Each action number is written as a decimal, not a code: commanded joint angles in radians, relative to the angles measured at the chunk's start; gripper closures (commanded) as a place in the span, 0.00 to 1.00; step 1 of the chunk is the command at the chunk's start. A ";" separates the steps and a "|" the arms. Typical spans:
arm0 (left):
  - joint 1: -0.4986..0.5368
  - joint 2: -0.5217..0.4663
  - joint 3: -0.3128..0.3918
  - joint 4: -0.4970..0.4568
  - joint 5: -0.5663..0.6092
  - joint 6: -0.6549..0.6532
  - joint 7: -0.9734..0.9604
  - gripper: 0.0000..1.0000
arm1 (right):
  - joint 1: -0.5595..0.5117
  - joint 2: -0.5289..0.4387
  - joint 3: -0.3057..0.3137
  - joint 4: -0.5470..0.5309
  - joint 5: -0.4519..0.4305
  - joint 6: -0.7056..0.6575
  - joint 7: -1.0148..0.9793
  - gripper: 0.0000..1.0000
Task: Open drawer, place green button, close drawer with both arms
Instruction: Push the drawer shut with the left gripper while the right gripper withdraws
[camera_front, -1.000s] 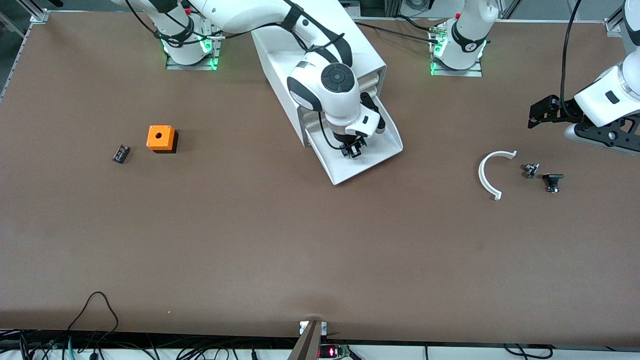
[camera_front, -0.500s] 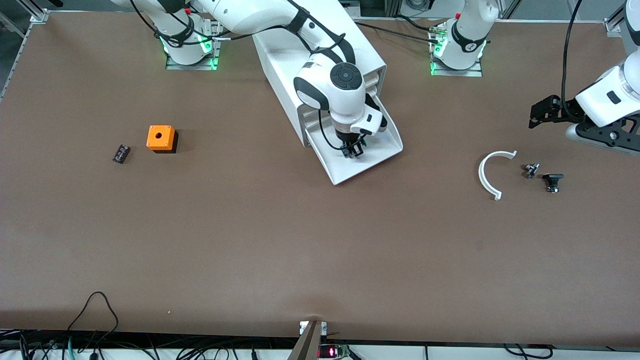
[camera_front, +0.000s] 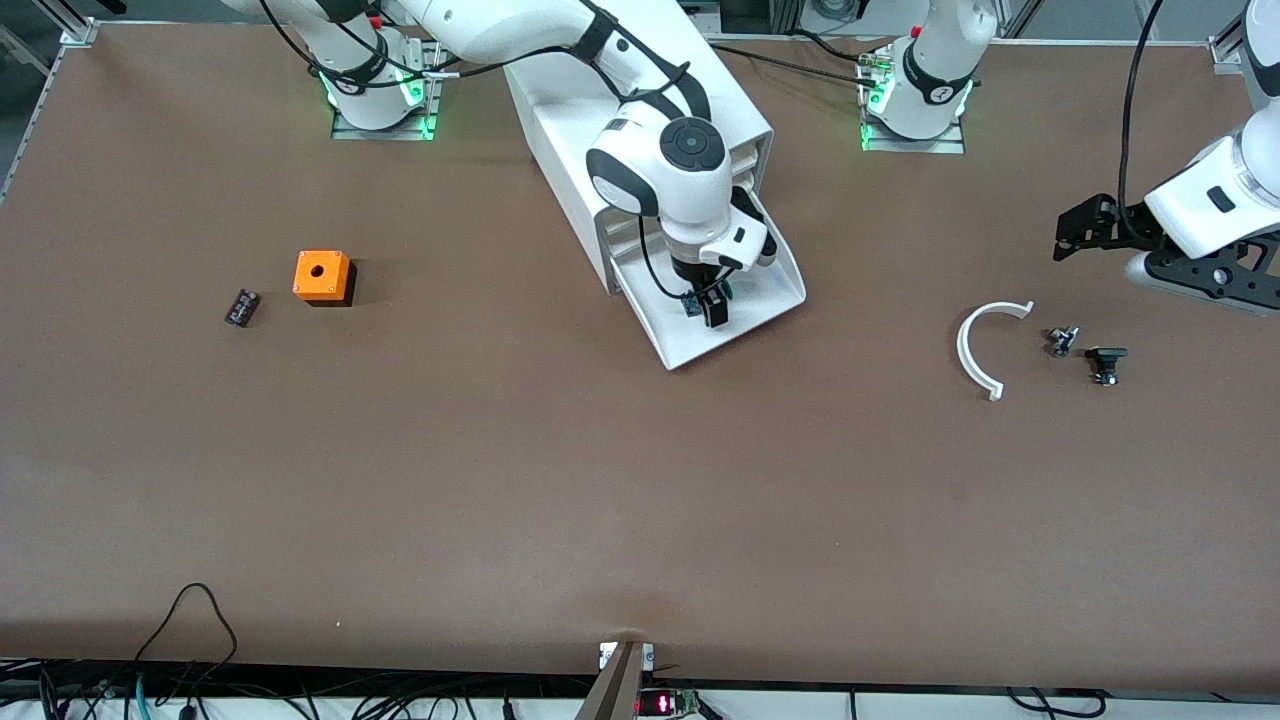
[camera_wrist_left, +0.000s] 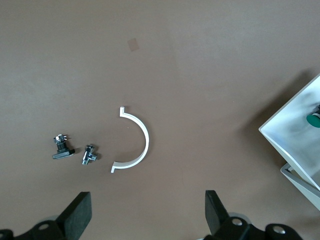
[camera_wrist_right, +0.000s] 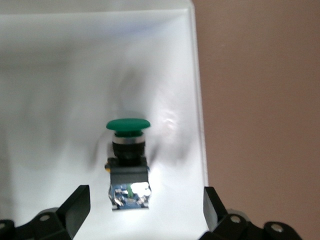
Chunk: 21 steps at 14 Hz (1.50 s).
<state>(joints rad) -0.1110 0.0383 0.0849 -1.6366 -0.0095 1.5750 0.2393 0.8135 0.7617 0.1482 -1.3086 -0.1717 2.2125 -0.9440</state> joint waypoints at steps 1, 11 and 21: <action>-0.018 0.054 -0.017 0.090 0.022 -0.041 -0.011 0.00 | -0.011 -0.106 -0.030 0.000 -0.008 -0.117 0.021 0.00; -0.203 0.339 -0.037 0.113 0.009 0.245 -0.391 0.00 | -0.217 -0.335 -0.073 0.005 0.162 -0.180 0.178 0.00; -0.297 0.448 -0.136 -0.253 -0.216 0.815 -0.659 0.00 | -0.218 -0.341 -0.285 -0.037 0.120 -0.322 0.863 0.00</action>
<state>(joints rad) -0.3559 0.5176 -0.0483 -1.8208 -0.1813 2.3488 -0.3809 0.5889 0.4428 -0.1210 -1.3205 -0.0301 1.9369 -0.2598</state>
